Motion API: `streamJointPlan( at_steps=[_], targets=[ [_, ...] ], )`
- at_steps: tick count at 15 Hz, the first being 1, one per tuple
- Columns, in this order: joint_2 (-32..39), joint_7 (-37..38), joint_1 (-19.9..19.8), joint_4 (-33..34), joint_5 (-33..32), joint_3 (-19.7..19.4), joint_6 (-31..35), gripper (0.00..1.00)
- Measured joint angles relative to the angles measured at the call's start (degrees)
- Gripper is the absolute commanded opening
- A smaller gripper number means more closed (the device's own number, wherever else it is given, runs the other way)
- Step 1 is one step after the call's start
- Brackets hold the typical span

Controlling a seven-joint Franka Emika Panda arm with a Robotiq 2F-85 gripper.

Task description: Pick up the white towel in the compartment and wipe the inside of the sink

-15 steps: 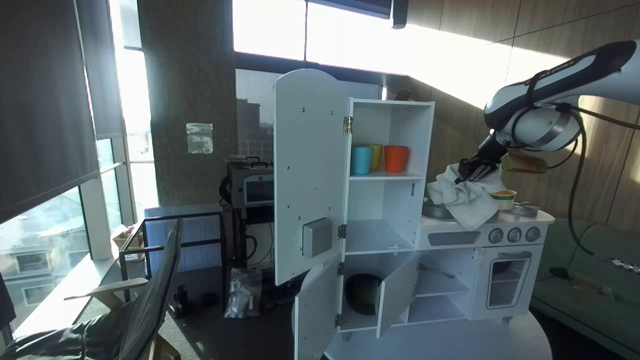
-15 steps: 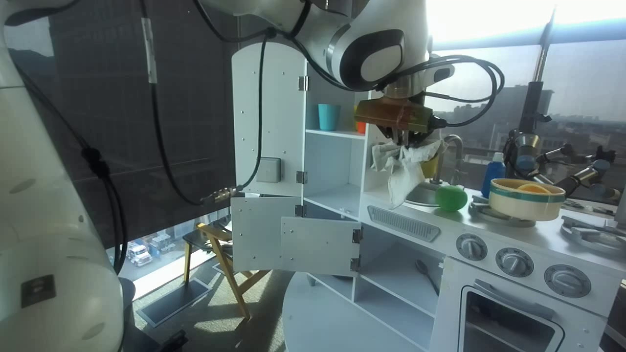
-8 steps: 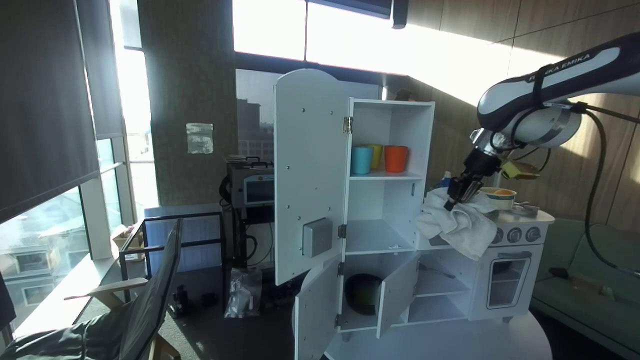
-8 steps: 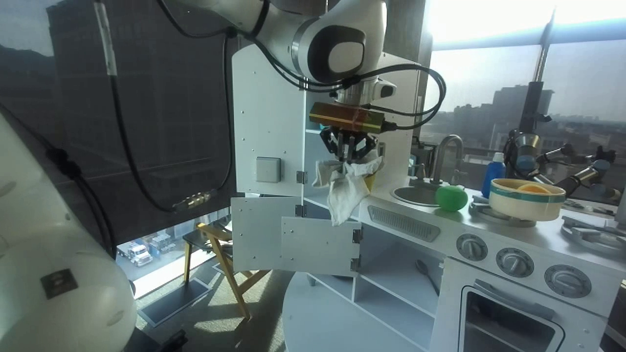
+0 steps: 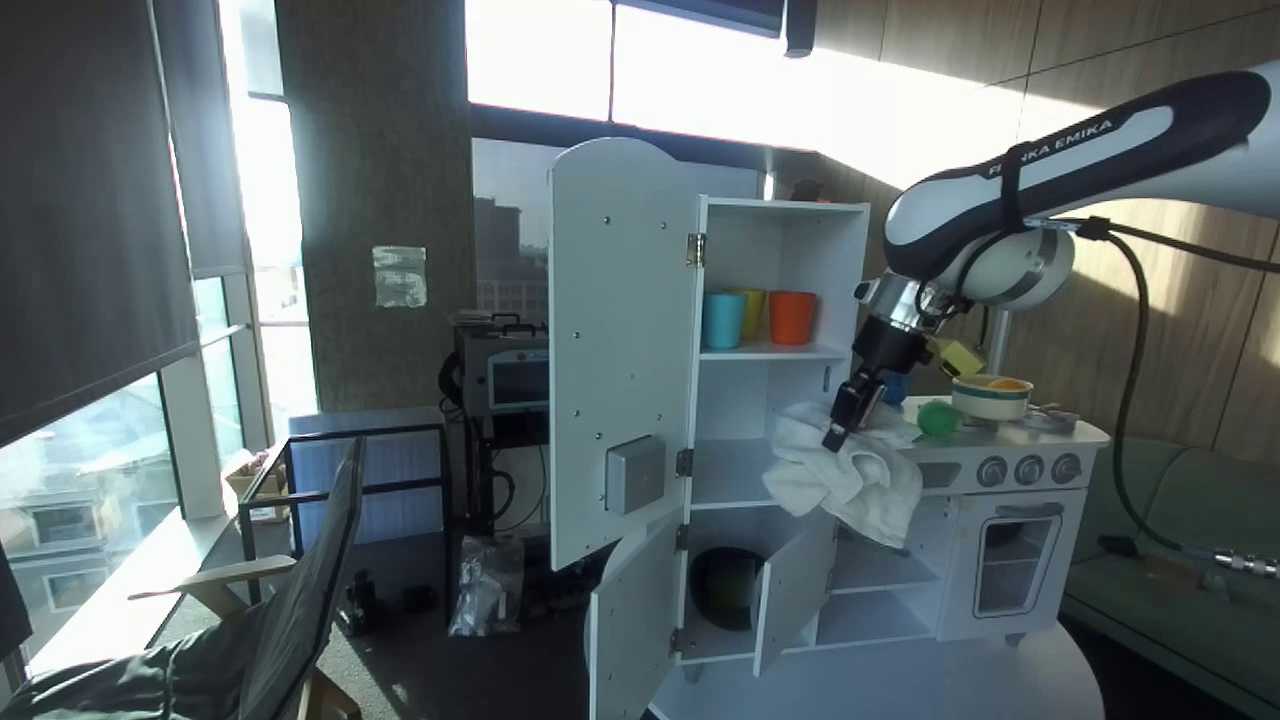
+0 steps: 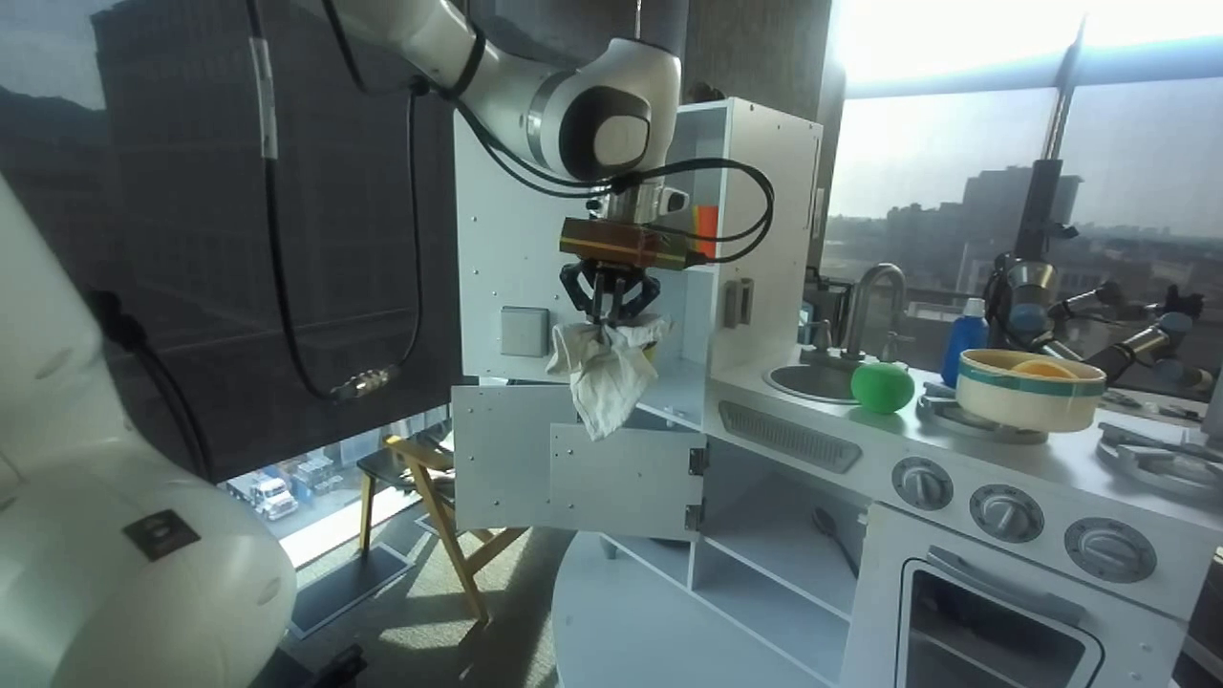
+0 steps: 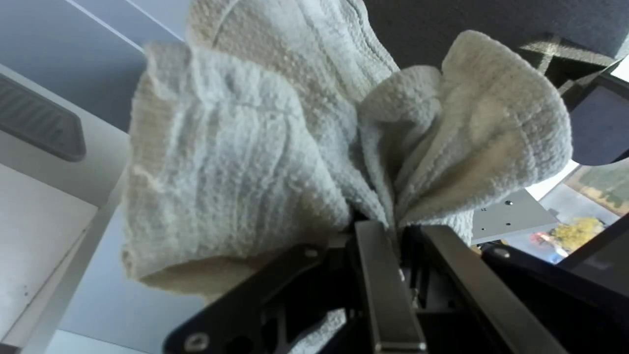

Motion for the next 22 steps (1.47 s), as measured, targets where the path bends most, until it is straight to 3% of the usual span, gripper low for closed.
streamJointPlan(
  at_steps=[11,14,17,18,19,20,22],
  targets=[
    [8.8,-28.9,5.5,-6.1,23.7,-0.1,37.7,0.04],
    [12.0,-36.1,6.8,-4.6,31.0,-0.2,43.0,0.04],
    [15.4,-41.2,7.0,-2.2,36.7,-0.3,44.1,0.04],
    [16.6,-42.5,7.0,-1.3,37.9,-0.4,44.4,0.09],
    [17.8,-43.4,6.9,-0.4,38.7,-0.5,44.7,0.42],
    [19.0,-44.1,6.8,0.5,39.4,-0.5,45.0,0.43],
    [21.0,-45.1,6.6,2.0,40.3,-0.5,45.7,0.56]
  ],
)
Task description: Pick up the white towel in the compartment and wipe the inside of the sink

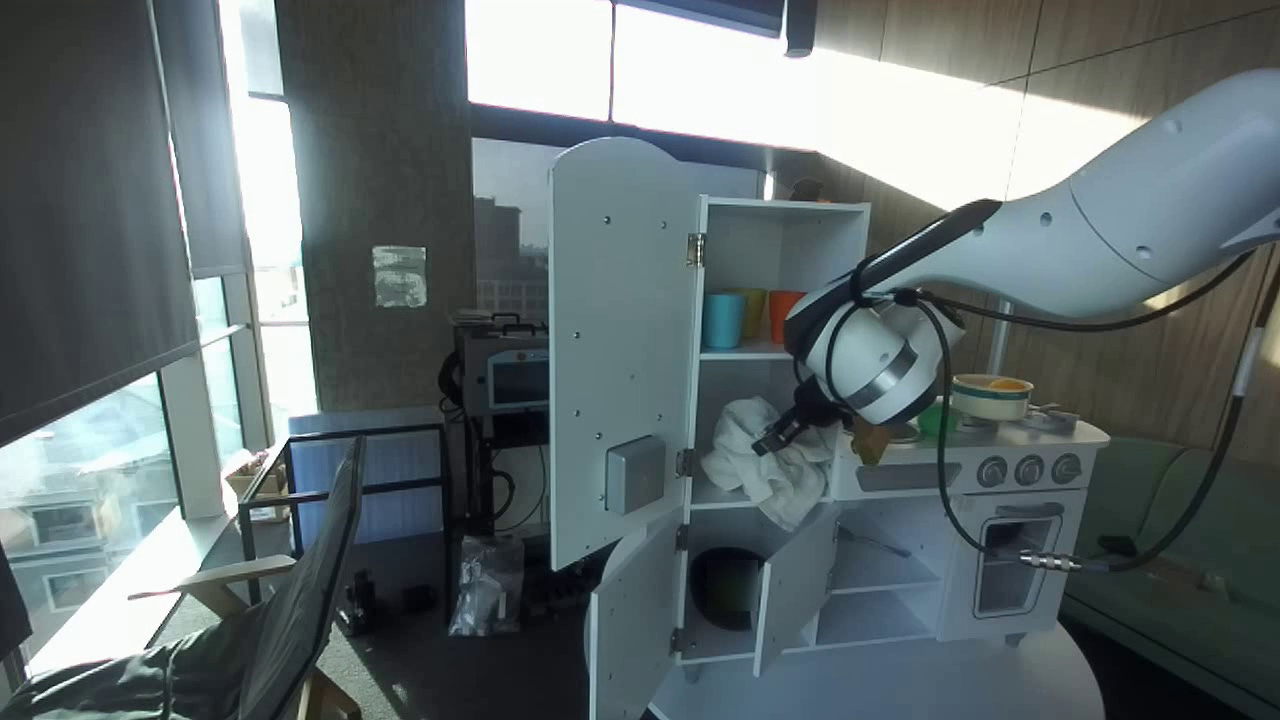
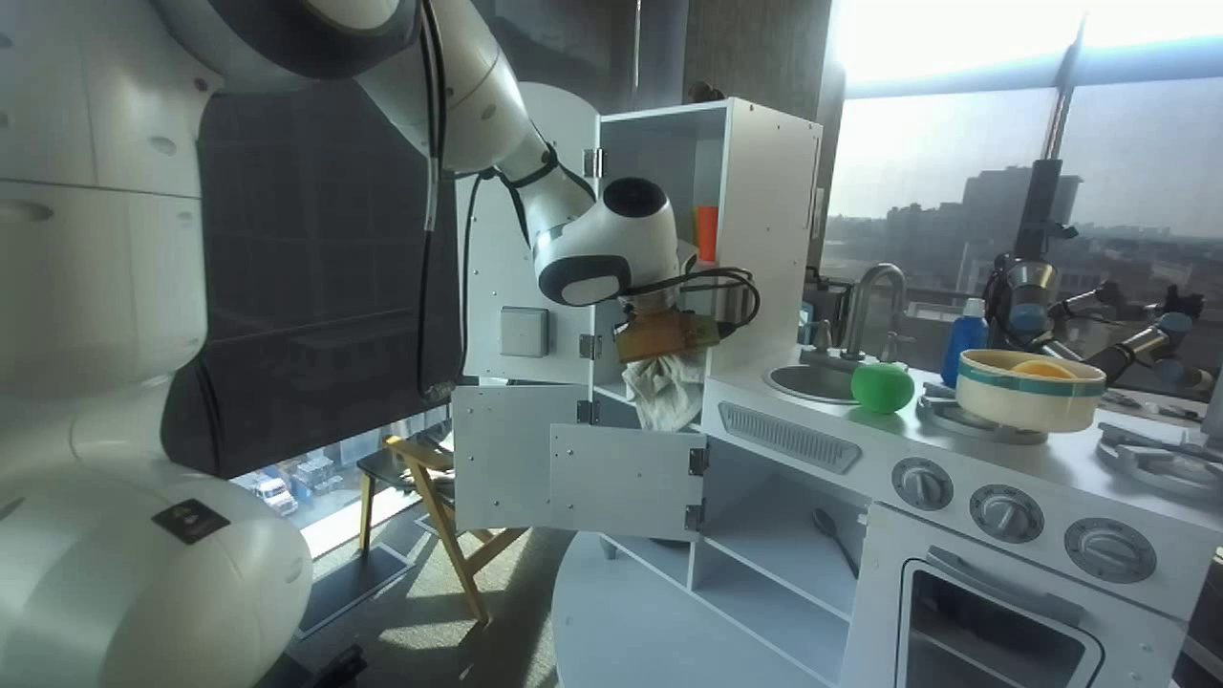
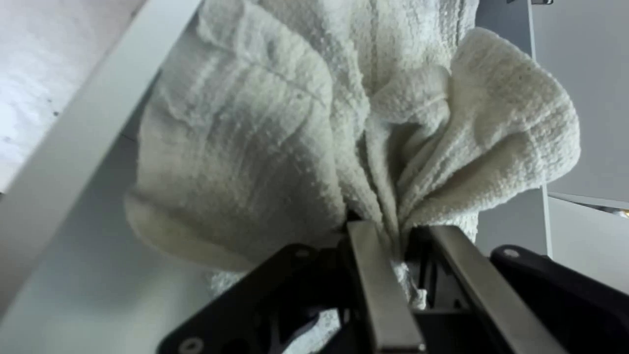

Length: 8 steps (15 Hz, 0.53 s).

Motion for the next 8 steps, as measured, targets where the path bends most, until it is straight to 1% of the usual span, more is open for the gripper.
streamJointPlan(
  at_steps=[1,3,4,6,8],
  targets=[
    [0.7,-0.3,-0.1,0.6,0.2,0.0,0.4,0.65],
    [1.6,-0.6,-0.3,1.6,0.6,0.0,1.7,0.78],
    [1.8,-0.6,-0.4,2.0,0.9,0.0,2.4,0.87],
    [1.8,-0.3,-0.8,2.3,1.1,-0.1,2.6,1.00],
    [1.6,1.7,-0.9,2.1,0.4,-0.7,1.5,1.00]
  ],
)
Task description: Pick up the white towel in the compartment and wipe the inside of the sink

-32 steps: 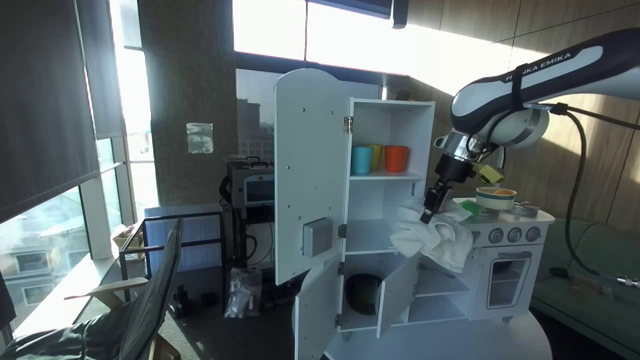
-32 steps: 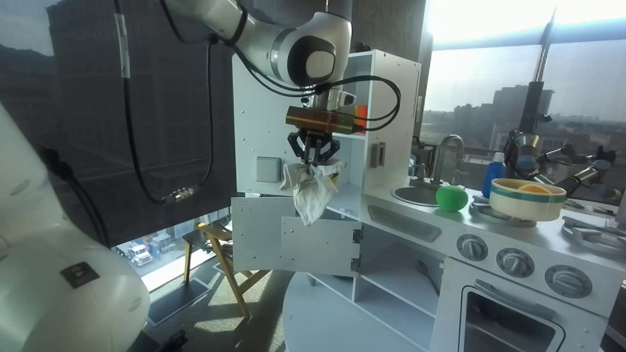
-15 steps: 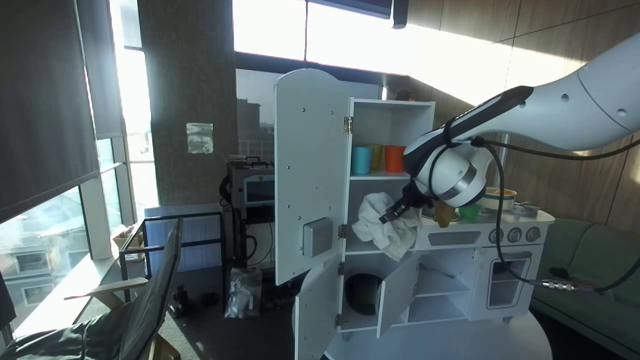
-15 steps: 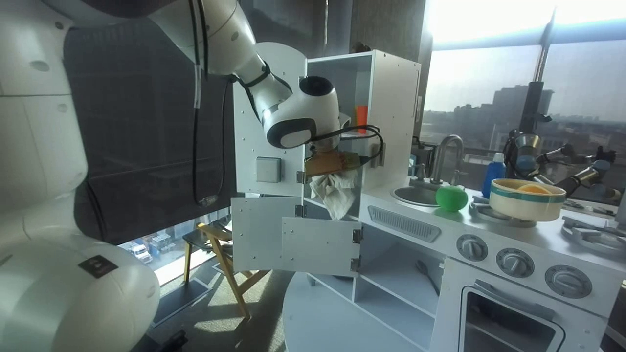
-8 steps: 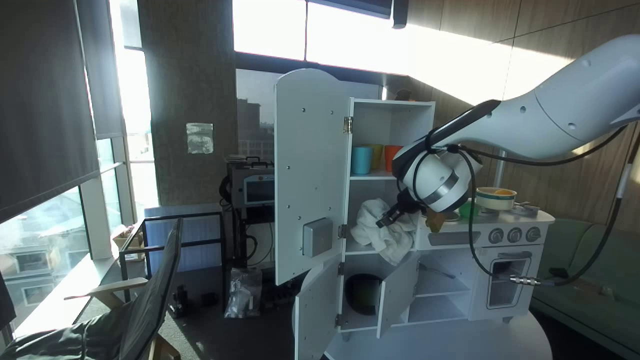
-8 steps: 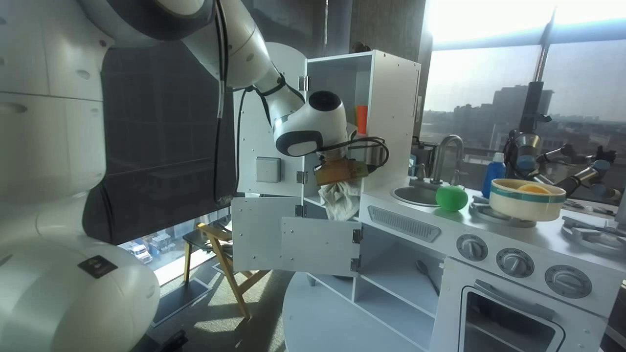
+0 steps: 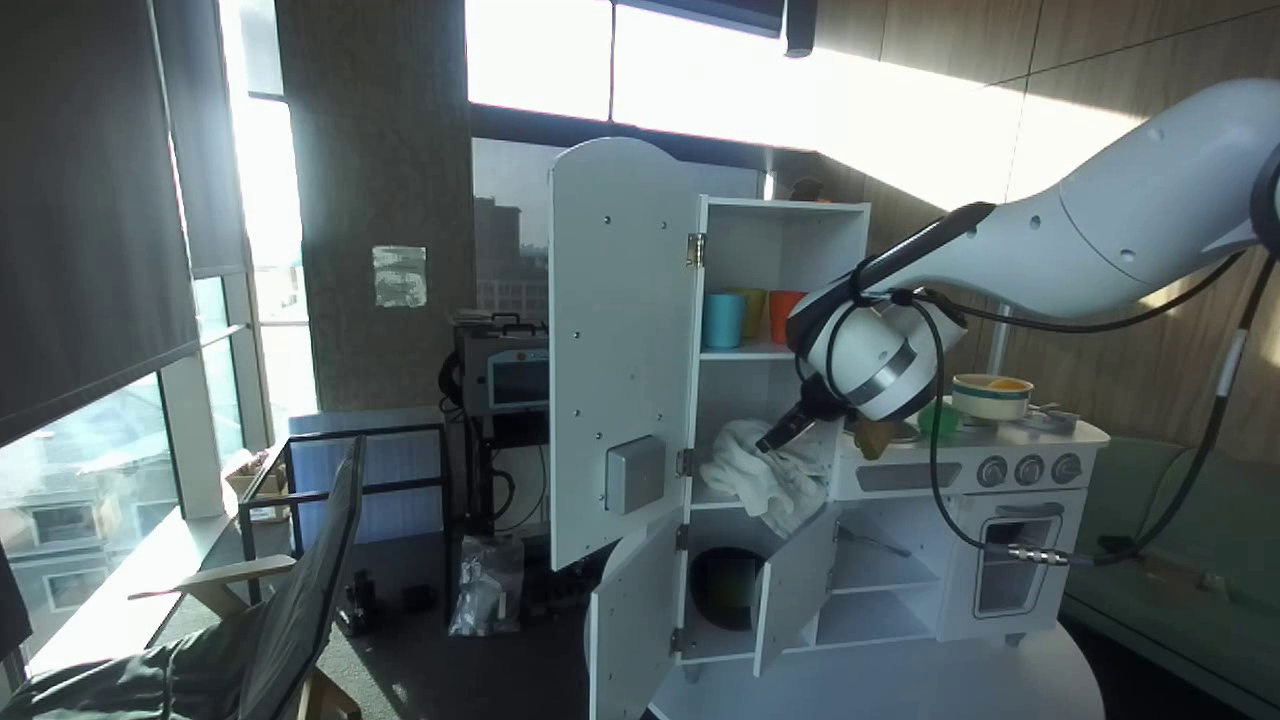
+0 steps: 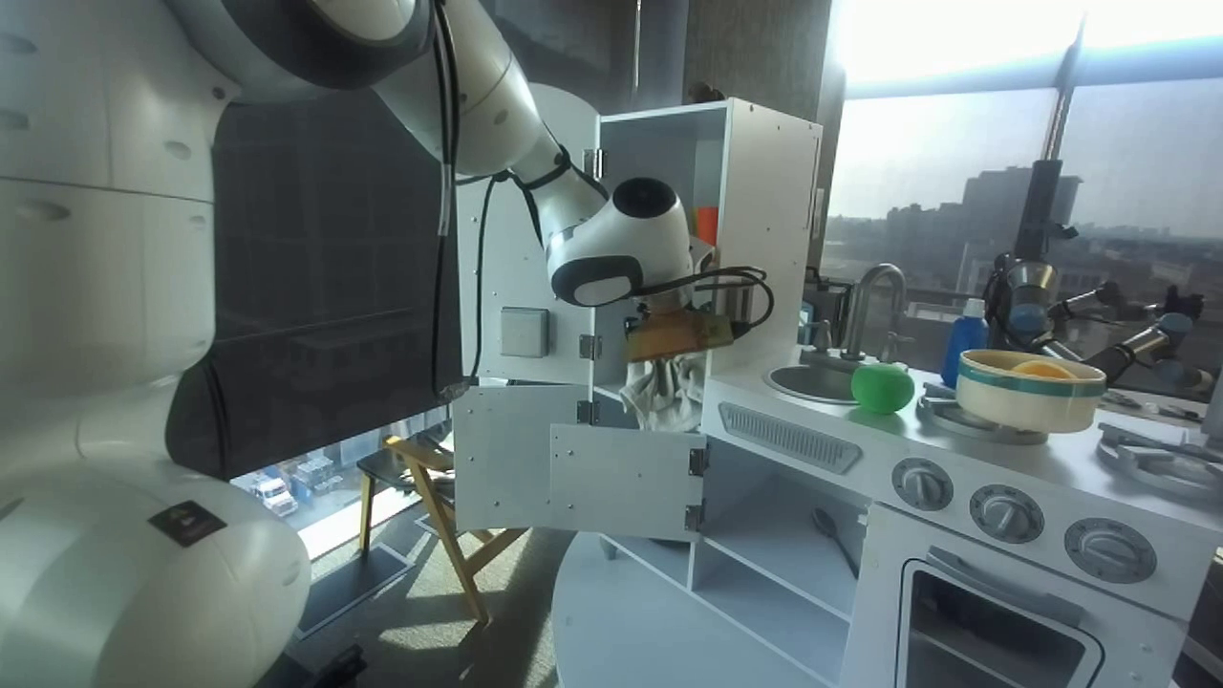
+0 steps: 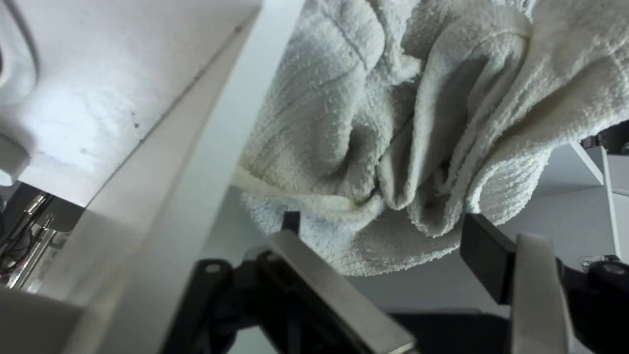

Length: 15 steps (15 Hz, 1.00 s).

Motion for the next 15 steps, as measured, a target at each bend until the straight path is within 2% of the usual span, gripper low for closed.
streamJointPlan(
  at_steps=[4,7,11,15],
  targets=[
    [-2.5,6.3,-0.2,-1.8,-3.9,-1.6,-8.3,1.00],
    [-7.0,12.0,-1.0,-4.1,-9.0,-3.2,-16.4,1.00],
    [-14.7,23.1,-6.6,-6.6,-20.3,-2.0,-28.1,1.00],
    [-21.4,33.5,-10.4,-7.3,-28.5,-2.0,-33.1,1.00]
  ],
)
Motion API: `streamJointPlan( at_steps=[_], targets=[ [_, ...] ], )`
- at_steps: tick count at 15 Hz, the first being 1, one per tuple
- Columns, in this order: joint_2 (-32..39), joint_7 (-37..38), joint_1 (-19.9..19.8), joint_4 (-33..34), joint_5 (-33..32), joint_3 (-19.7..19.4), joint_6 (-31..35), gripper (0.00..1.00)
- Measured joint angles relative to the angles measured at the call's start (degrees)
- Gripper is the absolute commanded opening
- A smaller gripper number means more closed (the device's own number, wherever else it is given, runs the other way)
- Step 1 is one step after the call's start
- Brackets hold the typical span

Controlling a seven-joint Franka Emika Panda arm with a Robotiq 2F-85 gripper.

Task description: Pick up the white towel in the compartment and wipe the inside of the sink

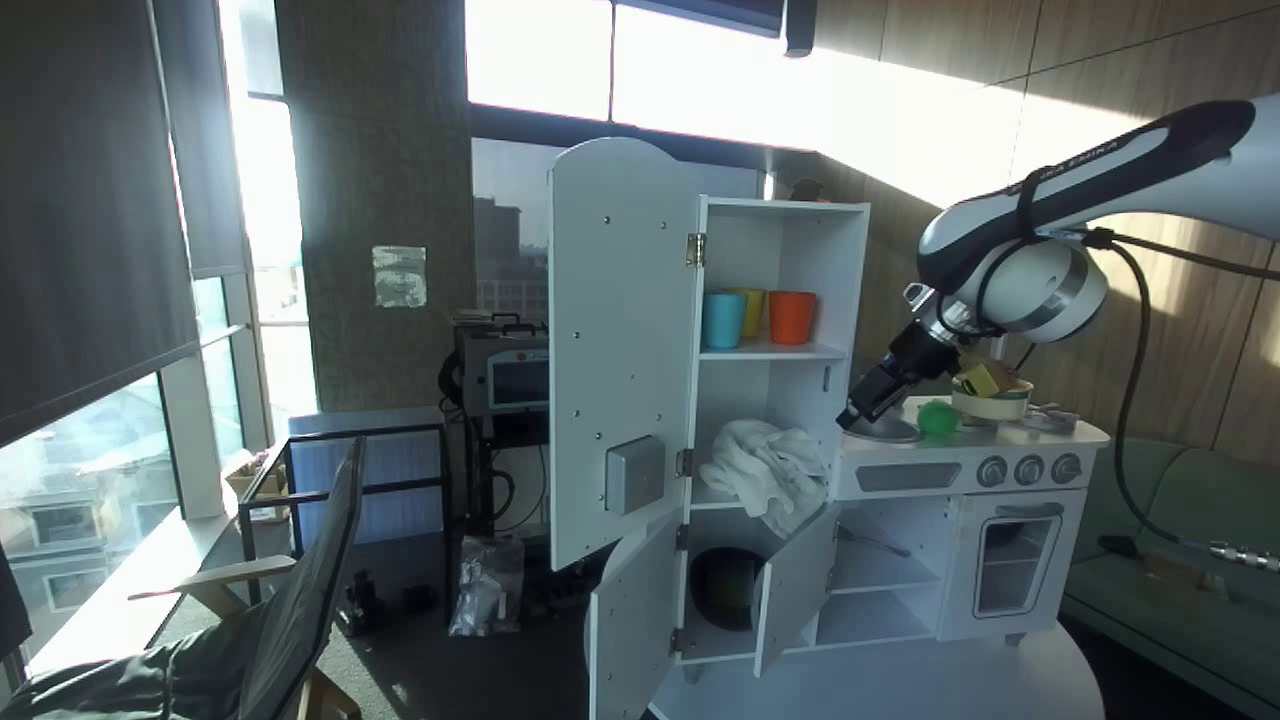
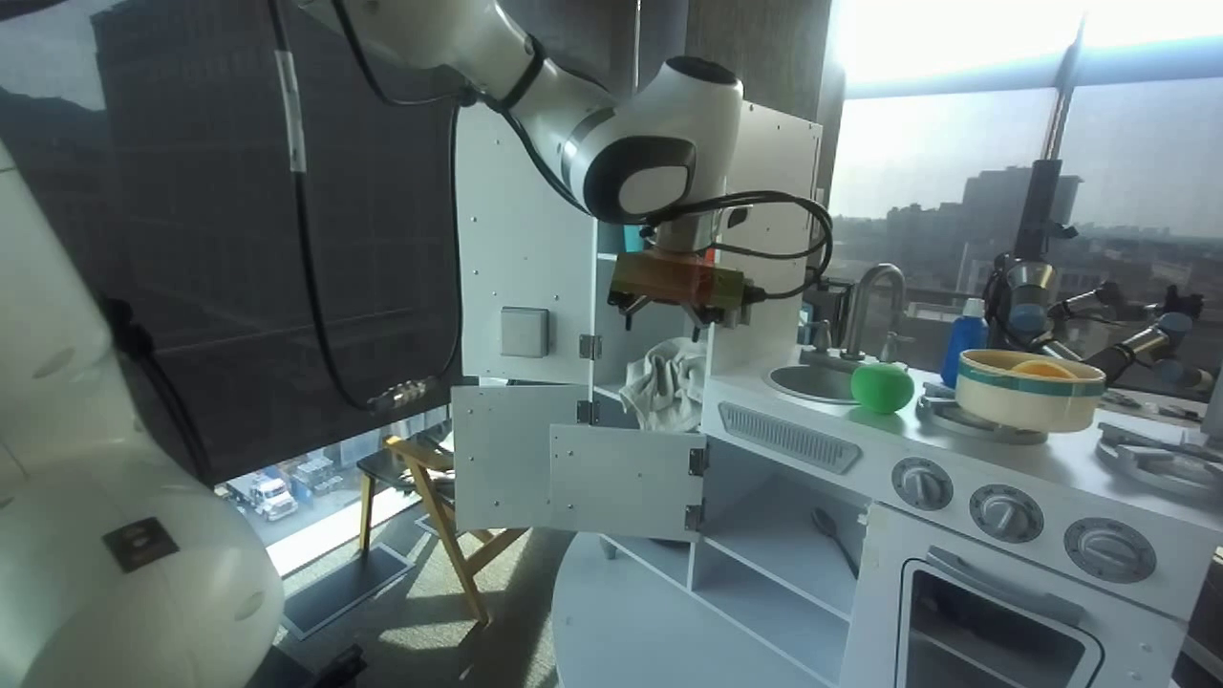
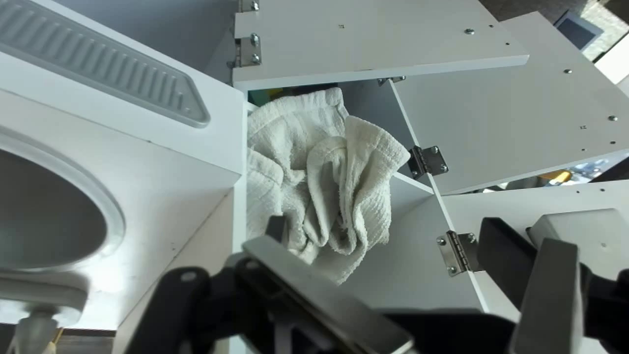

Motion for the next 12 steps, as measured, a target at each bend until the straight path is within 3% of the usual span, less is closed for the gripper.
streamJointPlan(
  at_steps=[7,12],
  targets=[
    [-5.6,18.0,-4.4,0.3,-13.4,-0.2,-0.5,1.00],
    [-6.7,20.8,-4.7,0.1,-17.4,-1.2,-0.4,1.00]
  ],
)
